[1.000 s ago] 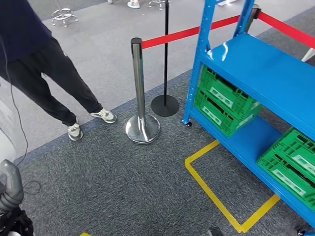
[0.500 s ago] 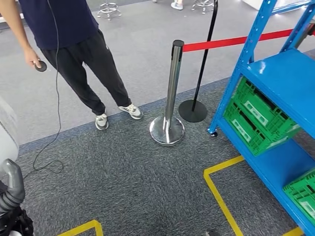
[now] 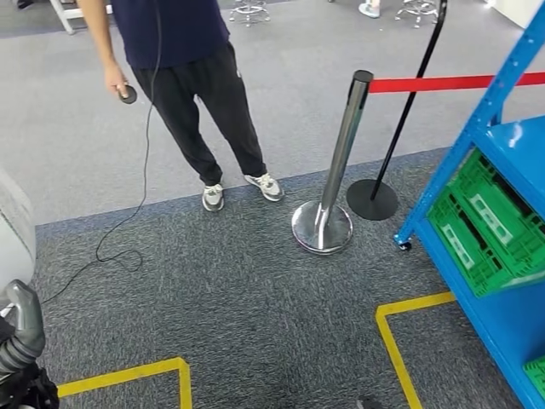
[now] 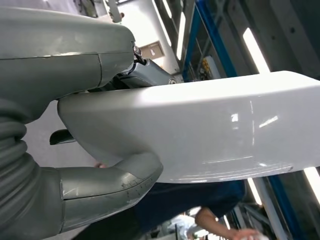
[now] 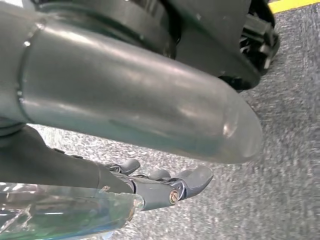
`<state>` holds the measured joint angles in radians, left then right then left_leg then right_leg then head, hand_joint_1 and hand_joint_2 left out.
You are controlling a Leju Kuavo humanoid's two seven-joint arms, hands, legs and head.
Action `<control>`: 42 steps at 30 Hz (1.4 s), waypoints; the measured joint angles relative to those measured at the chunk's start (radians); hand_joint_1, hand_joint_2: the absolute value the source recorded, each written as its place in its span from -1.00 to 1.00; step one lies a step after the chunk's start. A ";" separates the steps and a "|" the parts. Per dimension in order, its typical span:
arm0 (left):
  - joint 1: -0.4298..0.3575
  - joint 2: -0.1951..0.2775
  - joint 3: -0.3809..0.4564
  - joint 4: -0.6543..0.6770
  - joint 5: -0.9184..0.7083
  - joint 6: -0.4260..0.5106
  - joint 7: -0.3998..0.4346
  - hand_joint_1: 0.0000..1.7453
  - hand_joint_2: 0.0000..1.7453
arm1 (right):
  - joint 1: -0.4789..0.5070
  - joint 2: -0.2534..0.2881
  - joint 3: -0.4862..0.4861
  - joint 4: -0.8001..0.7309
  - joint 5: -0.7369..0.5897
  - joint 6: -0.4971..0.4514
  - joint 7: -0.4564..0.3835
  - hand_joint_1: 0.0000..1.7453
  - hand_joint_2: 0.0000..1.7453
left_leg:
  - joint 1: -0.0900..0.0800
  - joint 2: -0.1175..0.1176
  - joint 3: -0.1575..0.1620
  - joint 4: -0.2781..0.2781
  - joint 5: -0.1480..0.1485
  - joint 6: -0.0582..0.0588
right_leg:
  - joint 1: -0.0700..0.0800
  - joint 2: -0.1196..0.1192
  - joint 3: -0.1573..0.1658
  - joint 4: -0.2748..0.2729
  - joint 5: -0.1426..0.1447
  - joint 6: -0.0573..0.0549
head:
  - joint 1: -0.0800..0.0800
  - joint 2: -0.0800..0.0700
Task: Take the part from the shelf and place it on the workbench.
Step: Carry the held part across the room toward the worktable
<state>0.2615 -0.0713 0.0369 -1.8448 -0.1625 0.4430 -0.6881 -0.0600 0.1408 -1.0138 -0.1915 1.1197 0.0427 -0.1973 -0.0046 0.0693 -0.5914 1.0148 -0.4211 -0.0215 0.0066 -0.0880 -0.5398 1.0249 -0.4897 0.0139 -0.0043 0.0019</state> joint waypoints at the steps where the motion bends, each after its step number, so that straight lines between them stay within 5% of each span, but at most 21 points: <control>1: 0.000 0.000 0.000 0.000 -0.001 0.001 0.000 1.00 1.00 | 0.000 0.000 0.000 0.000 0.000 0.002 -0.001 -1.00 -1.00 | -0.003 0.005 0.006 -0.015 -0.001 0.003 | 0.003 -0.010 0.002 0.000 -0.003 0.004 | 0.001 0.000; 3: 0.002 0.001 0.001 0.000 -0.002 0.002 0.001 1.00 1.00 | -0.003 0.000 0.001 0.000 -0.001 0.006 -0.002 -1.00 -1.00 | -0.003 -0.020 0.004 -0.021 0.000 0.014 | 0.002 -0.023 0.007 0.000 -0.008 0.014 | 0.002 0.000; 5: 0.000 0.001 0.001 0.000 -0.003 0.003 0.001 1.00 1.00 | -0.007 0.000 0.002 0.000 -0.002 0.011 -0.007 -1.00 -1.00 | 0.002 -0.043 0.006 -0.025 0.004 0.026 | -0.003 0.018 -0.008 0.039 -0.035 0.025 | 0.005 0.000; 7: -0.002 0.000 0.000 0.000 -0.003 0.003 0.001 1.00 1.00 | -0.006 0.000 0.004 0.000 -0.002 0.015 -0.011 -1.00 -1.00 | 0.006 -0.066 0.006 -0.026 0.006 0.033 | -0.006 0.073 -0.065 0.159 -0.094 0.033 | 0.010 0.000; 9: -0.003 0.000 0.000 0.000 -0.003 0.003 0.001 1.00 1.00 | -0.002 0.000 0.005 0.000 -0.002 0.018 -0.012 -1.00 -1.00 | 0.006 -0.092 0.005 -0.025 0.007 0.036 | -0.007 0.085 -0.129 0.278 -0.134 0.036 | 0.011 0.000; 10: -0.003 0.000 0.000 0.001 -0.003 0.003 0.001 1.00 1.00 | 0.000 0.000 0.006 0.000 -0.002 0.018 -0.013 -1.00 -1.00 | 0.006 -0.107 0.005 -0.025 0.007 0.036 | -0.007 0.085 -0.142 0.295 -0.128 0.036 | 0.011 0.000; 12: -0.003 0.000 0.000 0.002 -0.002 0.003 0.001 1.00 1.00 | 0.000 0.000 0.006 0.000 -0.002 0.018 -0.014 -1.00 -1.00 | 0.008 -0.136 0.007 -0.024 0.008 0.034 | -0.010 0.098 -0.108 0.207 -0.061 0.035 | 0.011 0.000; 14: -0.004 0.000 0.000 0.002 0.001 0.003 0.001 1.00 1.00 | -0.001 0.000 0.006 0.000 -0.002 0.019 -0.015 -1.00 -1.00 | 0.008 -0.163 0.007 -0.022 0.009 0.027 | -0.017 0.146 -0.046 0.066 0.000 0.033 | 0.011 0.000; 16: -0.006 0.000 0.000 0.002 0.003 0.003 0.000 1.00 1.00 | -0.001 0.000 0.006 0.000 -0.002 0.019 -0.015 -1.00 -1.00 | 0.009 -0.185 0.000 -0.022 0.013 0.014 | -0.020 0.174 -0.017 0.006 0.012 0.029 | 0.010 0.000; 18: -0.006 0.000 0.000 0.002 0.005 0.003 0.000 1.00 1.00 | -0.002 0.000 0.006 0.000 -0.003 0.019 -0.015 -1.00 -1.00 | 0.013 -0.201 -0.007 -0.024 0.019 0.001 | -0.017 0.154 -0.013 0.001 0.015 0.018 | 0.010 0.000; 20: -0.006 0.000 0.000 0.003 0.006 0.003 0.000 1.00 1.00 | -0.003 0.000 0.006 0.000 -0.003 0.020 -0.016 -1.00 -1.00 | 0.012 -0.166 -0.024 0.003 -0.001 -0.008 | -0.017 0.131 -0.013 -0.004 0.022 0.004 | 0.006 0.000; 22: -0.009 0.000 0.000 0.003 0.006 0.003 -0.001 1.00 1.00 | -0.002 0.000 0.006 0.000 -0.003 0.021 -0.017 -1.00 -1.00 | 0.010 -0.108 -0.074 0.111 -0.065 -0.014 | -0.015 0.104 -0.014 -0.007 0.024 -0.006 | 0.002 0.000; 25: -0.011 0.000 -0.001 0.006 0.007 0.003 -0.001 1.00 1.00 | 0.002 -0.001 0.006 0.000 -0.003 0.021 -0.017 -1.00 -1.00 | 0.012 -0.083 -0.147 0.270 -0.124 -0.020 | -0.012 0.059 -0.015 -0.007 0.021 -0.009 | 0.001 0.000; 27: -0.011 0.000 -0.001 0.008 0.007 0.003 -0.001 1.00 1.00 | 0.000 -0.002 0.006 0.000 -0.003 0.021 -0.017 -1.00 -1.00 | 0.012 -0.073 -0.111 0.209 -0.078 -0.020 | -0.012 0.032 -0.012 -0.007 0.019 -0.007 | 0.001 0.000; 29: -0.012 0.000 -0.001 0.008 0.007 0.003 -0.001 1.00 1.00 | -0.002 -0.002 0.006 0.000 -0.003 0.022 -0.017 -1.00 -1.00 | 0.008 -0.022 -0.034 0.069 -0.021 -0.017 | -0.008 0.010 -0.007 -0.005 0.014 -0.001 | 0.000 0.000; 31: -0.014 0.000 -0.001 0.008 0.007 0.002 -0.001 1.00 1.00 | -0.003 -0.002 0.006 0.000 -0.003 0.022 -0.016 -1.00 -1.00 | 0.003 0.014 0.007 -0.009 -0.002 -0.006 | 0.000 -0.009 -0.002 -0.004 0.008 0.009 | 0.001 0.000; 34: -0.012 0.000 0.000 0.008 0.004 0.003 -0.001 1.00 1.00 | -0.006 -0.002 0.006 0.000 -0.004 0.020 -0.015 -1.00 -1.00 | 0.003 -0.019 0.006 -0.020 -0.001 0.016 | 0.000 -0.030 0.007 -0.005 -0.001 0.024 | 0.005 0.000; 36: -0.011 0.001 0.000 0.008 0.001 0.003 -0.002 1.00 1.00 | -0.008 -0.002 0.006 0.000 -0.004 0.019 -0.014 -1.00 -1.00 | 0.009 -0.043 0.008 -0.023 0.003 0.030 | -0.004 0.016 -0.014 0.048 -0.037 0.035 | 0.009 0.000; 39: -0.012 0.001 0.000 0.008 -0.001 0.003 -0.002 1.00 1.00 | -0.003 -0.002 0.006 0.000 -0.005 0.020 -0.013 -1.00 -1.00 | 0.011 -0.083 0.006 -0.023 0.004 0.040 | -0.007 0.081 -0.110 0.246 -0.125 0.040 | 0.015 0.000; 41: -0.011 0.001 0.000 0.008 -0.001 0.003 -0.002 1.00 1.00 | 0.000 -0.002 0.006 0.000 -0.005 0.020 -0.012 -1.00 -1.00 | 0.011 -0.114 0.006 -0.023 0.005 0.040 | -0.008 0.086 -0.136 0.285 -0.118 0.039 | 0.015 0.000; 42: -0.010 0.001 0.000 0.008 -0.001 0.003 -0.002 1.00 1.00 | 0.000 -0.002 0.006 0.000 -0.005 0.020 -0.012 -1.00 -1.00 | 0.011 -0.129 0.007 -0.022 0.005 0.039 | -0.009 0.090 -0.121 0.244 -0.086 0.038 | 0.015 0.000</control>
<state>0.2513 -0.0702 0.0370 -1.8368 -0.1637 0.4456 -0.6901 -0.0601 0.1392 -1.0082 -0.1915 1.1151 0.0623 -0.2094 0.0066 -0.0594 -0.5844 0.9926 -0.4160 0.0176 -0.0023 0.0018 -0.6607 1.2691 -0.5754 0.0520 0.0107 0.0019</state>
